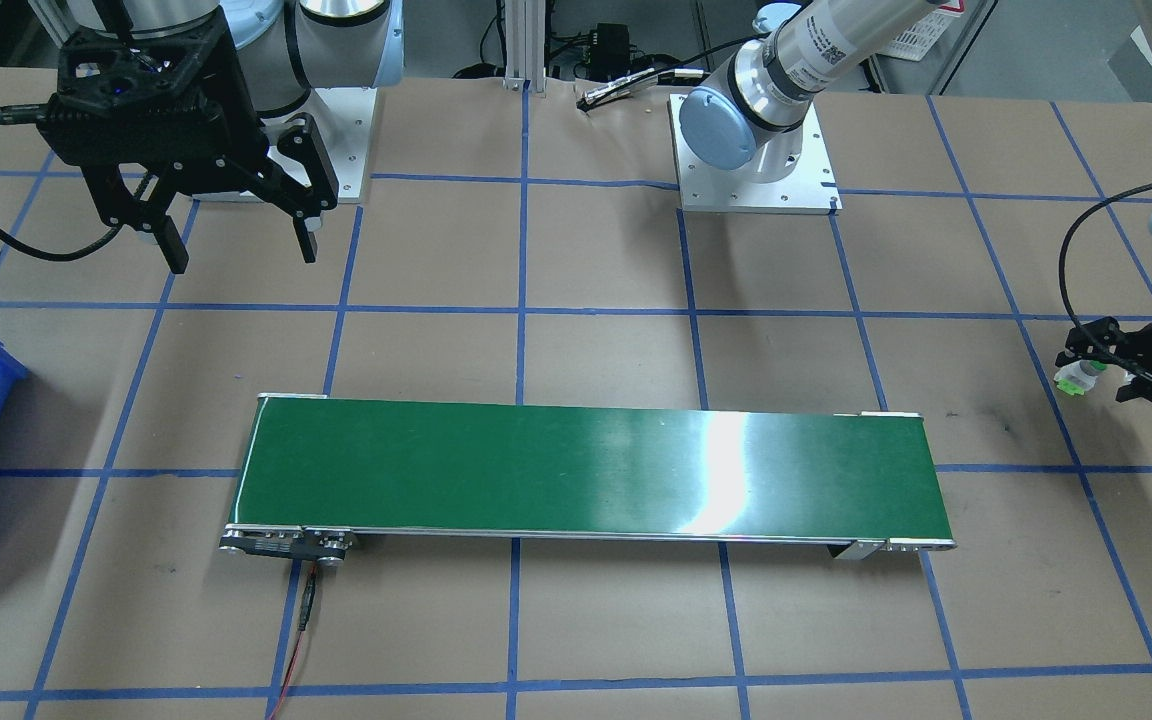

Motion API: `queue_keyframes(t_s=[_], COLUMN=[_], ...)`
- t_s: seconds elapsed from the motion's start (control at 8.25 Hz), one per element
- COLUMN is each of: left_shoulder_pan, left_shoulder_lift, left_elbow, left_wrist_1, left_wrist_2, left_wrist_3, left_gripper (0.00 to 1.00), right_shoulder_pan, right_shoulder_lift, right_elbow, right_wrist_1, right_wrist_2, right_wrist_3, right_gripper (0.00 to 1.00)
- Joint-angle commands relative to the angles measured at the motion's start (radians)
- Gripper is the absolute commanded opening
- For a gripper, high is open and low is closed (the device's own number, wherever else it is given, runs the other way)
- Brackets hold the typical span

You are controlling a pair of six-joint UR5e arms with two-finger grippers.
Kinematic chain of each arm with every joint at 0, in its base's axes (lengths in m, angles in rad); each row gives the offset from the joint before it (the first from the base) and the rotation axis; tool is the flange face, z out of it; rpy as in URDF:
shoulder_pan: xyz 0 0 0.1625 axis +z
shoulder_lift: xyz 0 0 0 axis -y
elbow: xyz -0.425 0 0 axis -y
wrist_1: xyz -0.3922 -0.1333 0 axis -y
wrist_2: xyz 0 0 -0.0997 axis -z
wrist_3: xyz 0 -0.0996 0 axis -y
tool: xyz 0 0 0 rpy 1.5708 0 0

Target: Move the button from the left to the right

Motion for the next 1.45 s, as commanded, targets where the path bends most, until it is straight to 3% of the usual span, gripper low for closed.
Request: queue_keyframes(t_s=[0.0,0.24,0.36,0.61,1.09,1.33], left_shoulder_pan=[0.008,0.01,0.01,0.01,0.006,-0.027], left_shoulder_lift=[-0.008,-0.008,-0.008,-0.008,0.072,0.19], left_elbow=[-0.028,-0.039,-0.038,-0.038,-0.026,-0.023], left_wrist_1=[0.001,0.002,0.004,0.04,-0.013,-0.057], left_wrist_2=[0.017,0.017,0.017,0.031,0.111,0.082], left_wrist_3=[0.004,0.004,0.007,0.045,0.032,-0.016], left_gripper=[1.0,1.0,0.72,0.0,0.0,0.0], right_shoulder_pan=[0.002,0.002,0.0,0.002,0.0,0.002], right_shoulder_lift=[0.0,-0.002,-0.002,-0.002,-0.003,-0.003], right_elbow=[0.0,0.001,0.0,0.0,0.001,0.001], right_wrist_1=[0.001,0.001,0.001,0.003,0.004,0.004], right_wrist_2=[0.001,-0.001,-0.001,-0.002,0.001,0.001], right_wrist_3=[0.0,-0.002,-0.002,0.0,-0.002,-0.002], right_gripper=[1.0,1.0,1.0,1.0,1.0,1.0])
